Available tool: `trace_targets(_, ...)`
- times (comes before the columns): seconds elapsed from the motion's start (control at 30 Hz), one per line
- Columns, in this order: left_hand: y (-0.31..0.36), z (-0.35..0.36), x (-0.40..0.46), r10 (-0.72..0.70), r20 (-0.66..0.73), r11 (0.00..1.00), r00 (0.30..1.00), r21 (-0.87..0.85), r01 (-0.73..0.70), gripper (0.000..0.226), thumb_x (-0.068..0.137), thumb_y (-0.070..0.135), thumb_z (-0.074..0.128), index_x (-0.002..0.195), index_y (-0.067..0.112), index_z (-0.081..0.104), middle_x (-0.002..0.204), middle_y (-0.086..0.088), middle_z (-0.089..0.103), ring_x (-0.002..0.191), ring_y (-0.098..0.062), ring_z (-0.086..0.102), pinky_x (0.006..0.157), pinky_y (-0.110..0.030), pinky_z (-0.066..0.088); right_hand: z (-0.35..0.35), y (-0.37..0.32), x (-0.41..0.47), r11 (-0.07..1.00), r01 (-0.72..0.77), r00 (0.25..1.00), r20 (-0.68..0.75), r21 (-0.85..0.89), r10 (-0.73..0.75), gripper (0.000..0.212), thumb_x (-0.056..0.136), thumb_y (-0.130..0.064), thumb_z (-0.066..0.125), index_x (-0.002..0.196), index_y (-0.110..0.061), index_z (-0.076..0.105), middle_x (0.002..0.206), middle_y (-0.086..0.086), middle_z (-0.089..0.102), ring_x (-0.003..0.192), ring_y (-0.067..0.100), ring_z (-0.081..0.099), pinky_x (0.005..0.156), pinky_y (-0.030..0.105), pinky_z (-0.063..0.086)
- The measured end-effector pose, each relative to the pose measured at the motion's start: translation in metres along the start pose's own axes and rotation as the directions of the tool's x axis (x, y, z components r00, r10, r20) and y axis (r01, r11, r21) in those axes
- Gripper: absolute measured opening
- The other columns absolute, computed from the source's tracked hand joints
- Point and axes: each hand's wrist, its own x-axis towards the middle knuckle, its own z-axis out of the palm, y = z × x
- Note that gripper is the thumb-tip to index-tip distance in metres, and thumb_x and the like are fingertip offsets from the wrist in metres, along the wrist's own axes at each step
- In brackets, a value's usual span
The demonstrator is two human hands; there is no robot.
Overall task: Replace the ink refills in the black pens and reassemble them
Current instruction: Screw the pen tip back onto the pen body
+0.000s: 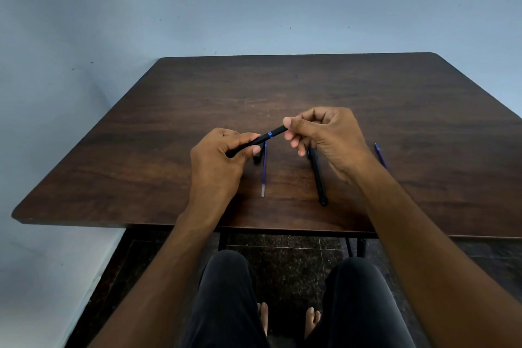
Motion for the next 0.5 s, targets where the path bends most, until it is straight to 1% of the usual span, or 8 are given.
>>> trace_targets(0.07, 0.0007, 0.0004, -0.0002, 0.003, -0.005, 1.0, 1.0, -0.005, -0.003, 0.027, 0.08, 0.017, 0.081, 0.104, 0.028, 0.076, 0.096, 0.008, 0.068, 0.09, -0.002, 0.064, 0.077, -0.004, 0.045, 0.0011, 0.0, -0.0001, 0.998, 0.013, 1.0, -0.005, -0.062, -0.013, 0.024, 0.089, -0.019, 0.076, 0.082, 0.004, 0.07, 0.076, 0.02, 0.074, 0.059, 0.024, 0.064, 0.049, 0.03, 0.051)
trace_targets(0.13, 0.001, 0.0006, -0.0001, 0.004, -0.008, 1.0, 1.0, -0.009, -0.004, 0.027, 0.08, 0.016, 0.081, 0.104, 0.027, 0.077, 0.095, 0.008, 0.068, 0.09, -0.002, 0.064, 0.076, -0.004, 0.044, 0.0018, 0.0003, 0.0005, 0.992, 0.02, 1.0, -0.003, -0.128, -0.021, 0.03, 0.091, -0.024, 0.073, 0.075, 0.0, 0.068, 0.072, 0.018, 0.074, 0.057, 0.025, 0.062, 0.048, 0.03, 0.05)
trace_targets(0.17, 0.0008, 0.0004, 0.0001, 0.004, -0.008, 1.0, 1.0, -0.006, -0.004, 0.027, 0.08, 0.017, 0.081, 0.104, 0.027, 0.077, 0.095, 0.008, 0.068, 0.09, -0.003, 0.064, 0.076, -0.004, 0.044, 0.0018, -0.0004, 0.0006, 0.988, 0.021, 1.0, 0.002, -0.153, -0.021, 0.033, 0.091, -0.027, 0.073, 0.076, 0.001, 0.069, 0.072, 0.018, 0.074, 0.057, 0.025, 0.062, 0.048, 0.031, 0.05)
trace_targets(0.23, 0.0, -0.0003, 0.0011, 0.001, -0.01, 1.0, 1.0, 0.006, -0.001, 0.026, 0.08, 0.018, 0.081, 0.105, 0.026, 0.077, 0.095, 0.01, 0.067, 0.09, -0.003, 0.063, 0.076, -0.004, 0.044, 0.0001, -0.0028, 0.0007, 0.984, 0.022, 1.0, 0.017, -0.175, -0.019, 0.034, 0.088, -0.031, 0.076, 0.085, 0.003, 0.071, 0.074, 0.016, 0.075, 0.059, 0.023, 0.064, 0.05, 0.03, 0.053)
trace_targets(0.3, -0.0011, -0.0014, 0.0017, -0.005, -0.015, 1.0, 1.0, 0.008, 0.005, 0.026, 0.08, 0.018, 0.081, 0.105, 0.026, 0.077, 0.095, 0.01, 0.067, 0.091, -0.002, 0.063, 0.077, -0.005, 0.044, -0.0027, -0.0058, -0.0006, 0.991, 0.022, 0.998, 0.057, -0.128, -0.014, 0.029, 0.083, -0.023, 0.081, 0.1, -0.001, 0.072, 0.076, 0.012, 0.075, 0.06, 0.02, 0.065, 0.053, 0.027, 0.056)
trace_targets(0.37, -0.0017, -0.0018, 0.002, -0.005, -0.02, 1.0, 1.0, 0.014, 0.005, 0.027, 0.08, 0.018, 0.081, 0.105, 0.026, 0.077, 0.095, 0.011, 0.067, 0.091, -0.002, 0.063, 0.077, -0.005, 0.044, -0.0058, -0.0072, -0.002, 0.997, 0.026, 0.994, 0.111, -0.075, -0.017, 0.029, 0.081, -0.008, 0.081, 0.108, -0.001, 0.072, 0.074, 0.011, 0.074, 0.058, 0.016, 0.065, 0.056, 0.025, 0.056)
trace_targets(0.43, -0.0014, -0.0015, 0.002, -0.003, -0.018, 1.0, 1.0, 0.021, 0.004, 0.027, 0.08, 0.017, 0.081, 0.105, 0.025, 0.077, 0.095, 0.01, 0.067, 0.09, -0.002, 0.063, 0.077, -0.005, 0.044, -0.0069, -0.0066, -0.002, 0.994, 0.04, 0.991, 0.129, -0.106, -0.026, 0.024, 0.082, 0.0, 0.078, 0.106, 0.001, 0.074, 0.073, 0.01, 0.073, 0.056, 0.013, 0.066, 0.058, 0.023, 0.057)
trace_targets(0.5, -0.0003, -0.0013, 0.0016, -0.003, -0.016, 1.0, 1.0, 0.015, 0.004, 0.027, 0.08, 0.016, 0.081, 0.105, 0.024, 0.077, 0.094, 0.009, 0.067, 0.089, -0.001, 0.062, 0.076, -0.005, 0.044, -0.0066, -0.0052, -0.0016, 0.992, 0.035, 0.993, 0.118, -0.124, -0.021, 0.018, 0.084, 0.0, 0.077, 0.102, 0.002, 0.075, 0.071, 0.008, 0.073, 0.055, 0.012, 0.065, 0.058, 0.022, 0.056)
